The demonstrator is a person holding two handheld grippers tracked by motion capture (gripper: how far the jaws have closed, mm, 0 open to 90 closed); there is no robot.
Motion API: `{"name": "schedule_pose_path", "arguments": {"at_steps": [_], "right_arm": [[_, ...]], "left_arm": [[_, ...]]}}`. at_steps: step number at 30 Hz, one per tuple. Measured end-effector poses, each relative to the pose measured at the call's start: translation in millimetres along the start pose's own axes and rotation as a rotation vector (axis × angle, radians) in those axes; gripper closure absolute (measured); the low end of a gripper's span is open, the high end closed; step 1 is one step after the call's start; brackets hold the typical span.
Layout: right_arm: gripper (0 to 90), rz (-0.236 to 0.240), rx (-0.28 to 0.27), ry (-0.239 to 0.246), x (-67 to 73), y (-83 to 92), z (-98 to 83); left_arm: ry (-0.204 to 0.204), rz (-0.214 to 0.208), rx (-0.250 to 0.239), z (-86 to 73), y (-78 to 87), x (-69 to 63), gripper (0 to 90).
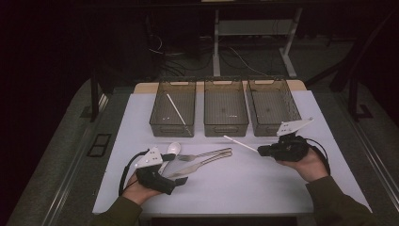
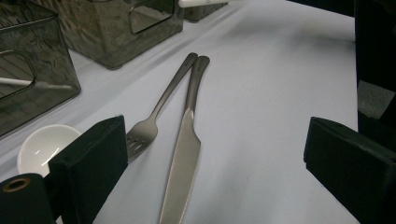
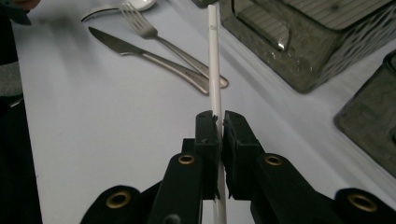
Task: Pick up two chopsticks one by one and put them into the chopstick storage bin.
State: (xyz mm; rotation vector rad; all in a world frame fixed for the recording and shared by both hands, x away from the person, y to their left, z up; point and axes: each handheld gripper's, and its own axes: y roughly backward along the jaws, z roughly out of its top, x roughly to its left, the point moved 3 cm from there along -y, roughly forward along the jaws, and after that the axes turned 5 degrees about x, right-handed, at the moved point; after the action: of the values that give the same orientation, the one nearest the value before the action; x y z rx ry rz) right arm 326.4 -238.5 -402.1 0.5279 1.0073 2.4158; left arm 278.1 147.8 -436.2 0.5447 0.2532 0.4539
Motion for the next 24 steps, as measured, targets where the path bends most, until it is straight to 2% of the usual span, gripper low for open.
{"name": "schedule_pose_path", "arguments": {"at_steps": [11, 19, 21, 24], "right_arm": [[84.6, -0.02, -0.018, -0.02, 0.9, -11.4, 34.4], [84.6, -0.027, -0.011, -0.027, 2.9, -32.4, 63.7], [84.6, -0.016, -0.015, -0.019, 3.3, -37.8, 70.7], [84.6, -0.026, -0.004, -0.013, 3.7, -44.2, 81.8]], "left_arm": [[0.006, 0.001, -0.003, -0.2, 0.5, 0.0, 5.6], [0.005, -0.001, -0.003, -0.2, 0.3, -0.2, 5.6], [0.004, -0.002, -0.004, -0.2, 0.2, -0.2, 5.7], [0.004, -0.004, -0.004, -0.1, 0.2, -0.2, 5.7]]}}
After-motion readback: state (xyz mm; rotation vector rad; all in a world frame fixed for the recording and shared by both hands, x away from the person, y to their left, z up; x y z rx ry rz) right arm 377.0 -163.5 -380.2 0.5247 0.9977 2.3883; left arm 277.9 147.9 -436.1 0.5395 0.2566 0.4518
